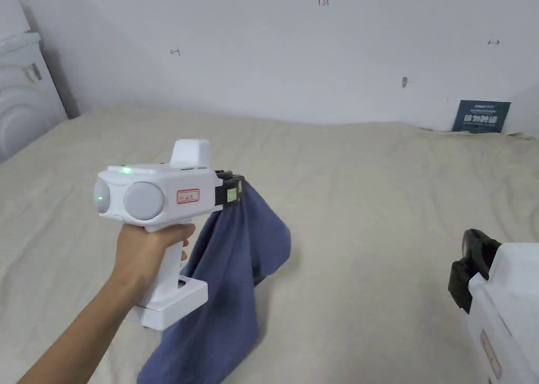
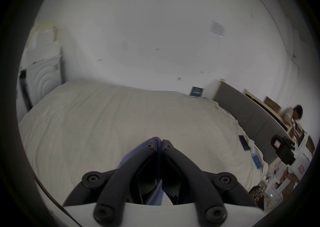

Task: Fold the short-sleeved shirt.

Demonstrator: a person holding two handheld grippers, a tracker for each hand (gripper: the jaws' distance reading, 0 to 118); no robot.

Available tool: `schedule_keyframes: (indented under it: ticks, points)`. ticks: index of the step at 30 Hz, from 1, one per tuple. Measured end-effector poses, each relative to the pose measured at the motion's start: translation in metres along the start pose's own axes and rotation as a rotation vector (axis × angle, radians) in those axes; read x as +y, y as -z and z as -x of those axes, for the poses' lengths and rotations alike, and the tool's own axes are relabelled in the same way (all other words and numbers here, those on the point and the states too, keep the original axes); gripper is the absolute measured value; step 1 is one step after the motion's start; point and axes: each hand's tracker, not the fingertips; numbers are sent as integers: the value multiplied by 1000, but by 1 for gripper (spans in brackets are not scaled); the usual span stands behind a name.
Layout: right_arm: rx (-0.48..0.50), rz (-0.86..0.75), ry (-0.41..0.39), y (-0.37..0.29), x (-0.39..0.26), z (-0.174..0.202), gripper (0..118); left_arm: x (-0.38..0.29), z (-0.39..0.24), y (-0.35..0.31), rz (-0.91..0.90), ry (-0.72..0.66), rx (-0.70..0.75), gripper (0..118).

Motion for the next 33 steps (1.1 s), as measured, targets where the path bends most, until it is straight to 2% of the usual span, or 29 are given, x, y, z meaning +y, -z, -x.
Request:
schedule_keyframes:
  ticks: [7,14,19,29,33]
  points:
    - [-126,-13,2,-29,-1,-54,0,-5,-103,40,32,76,-218,0]
    - [-221,12,12,-48,-13,-92,0,-46,-161,90,167,141,-306,0]
    - [-255,46,22,-53,-26,-107,0,-99,-169,129,345,151,-295,0]
    - [-248,93,50,-46,-43,-107,0,-207,-152,178,657,211,-113,3]
    - [-240,105,53,-45,-45,-104,0,-227,-144,189,689,160,-74,18]
